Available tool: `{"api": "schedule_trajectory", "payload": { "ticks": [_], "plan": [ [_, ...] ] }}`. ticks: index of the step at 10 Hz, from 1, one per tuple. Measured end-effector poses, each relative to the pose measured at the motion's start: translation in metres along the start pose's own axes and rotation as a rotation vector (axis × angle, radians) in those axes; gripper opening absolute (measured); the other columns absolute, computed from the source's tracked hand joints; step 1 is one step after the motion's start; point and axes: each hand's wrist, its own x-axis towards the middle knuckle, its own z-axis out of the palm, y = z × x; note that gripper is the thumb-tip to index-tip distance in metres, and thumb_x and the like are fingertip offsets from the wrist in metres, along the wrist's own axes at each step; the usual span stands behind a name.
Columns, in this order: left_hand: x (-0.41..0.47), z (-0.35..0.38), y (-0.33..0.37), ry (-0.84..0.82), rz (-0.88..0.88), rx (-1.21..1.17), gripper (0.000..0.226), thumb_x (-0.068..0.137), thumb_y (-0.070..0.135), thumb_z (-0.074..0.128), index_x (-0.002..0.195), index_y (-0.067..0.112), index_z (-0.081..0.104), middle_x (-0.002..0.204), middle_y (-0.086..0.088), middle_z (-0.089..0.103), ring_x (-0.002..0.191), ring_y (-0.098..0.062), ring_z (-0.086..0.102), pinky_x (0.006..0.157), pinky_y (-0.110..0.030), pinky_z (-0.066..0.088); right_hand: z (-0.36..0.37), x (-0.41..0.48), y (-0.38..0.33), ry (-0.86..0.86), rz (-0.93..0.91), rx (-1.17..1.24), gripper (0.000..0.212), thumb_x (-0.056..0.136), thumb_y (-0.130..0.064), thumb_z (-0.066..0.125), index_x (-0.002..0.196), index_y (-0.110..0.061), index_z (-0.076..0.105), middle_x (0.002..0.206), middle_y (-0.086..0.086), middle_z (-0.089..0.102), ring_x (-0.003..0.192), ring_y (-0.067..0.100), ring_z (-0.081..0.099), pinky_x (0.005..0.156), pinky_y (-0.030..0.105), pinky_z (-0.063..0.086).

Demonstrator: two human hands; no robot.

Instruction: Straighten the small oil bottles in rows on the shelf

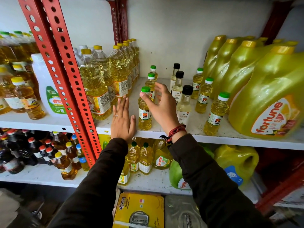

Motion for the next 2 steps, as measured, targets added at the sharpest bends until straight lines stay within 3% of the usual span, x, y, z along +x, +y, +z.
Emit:
{"api": "schedule_trajectory", "payload": {
  "ticks": [1, 2],
  "plan": [
    [0.005, -0.012, 0.01, 0.089, -0.014, -0.079, 0.068, 0.105, 0.037, 0.027, 0.163, 0.001, 0.022, 0.172, -0.012, 0.02, 0.162, -0.027, 0.007, 0.131, -0.041, -0.005, -0.013, -0.003, -0.017, 0.011, -0.032, 0.088, 0.069, 0.087, -0.04, 0.073, 0.145, -0.018, 0.042, 0.146, 0.008, 0.053, 0.135, 0.02, 0.053, 0.113, 0.039, 0.046],
    [0.028, -0.028, 0.032, 0.214, 0.034, -0.094, 0.066, 0.106, 0.035, 0.027, 0.163, 0.001, 0.023, 0.172, -0.014, 0.021, 0.161, -0.03, 0.007, 0.131, -0.042, -0.004, -0.033, 0.003, -0.035, 0.085, -0.131, 0.144, 0.069, 0.091, -0.035, 0.071, 0.147, -0.014, 0.038, 0.151, 0.01, 0.047, 0.139, 0.02, 0.048, 0.114, 0.029, 0.041]
  ]
}}
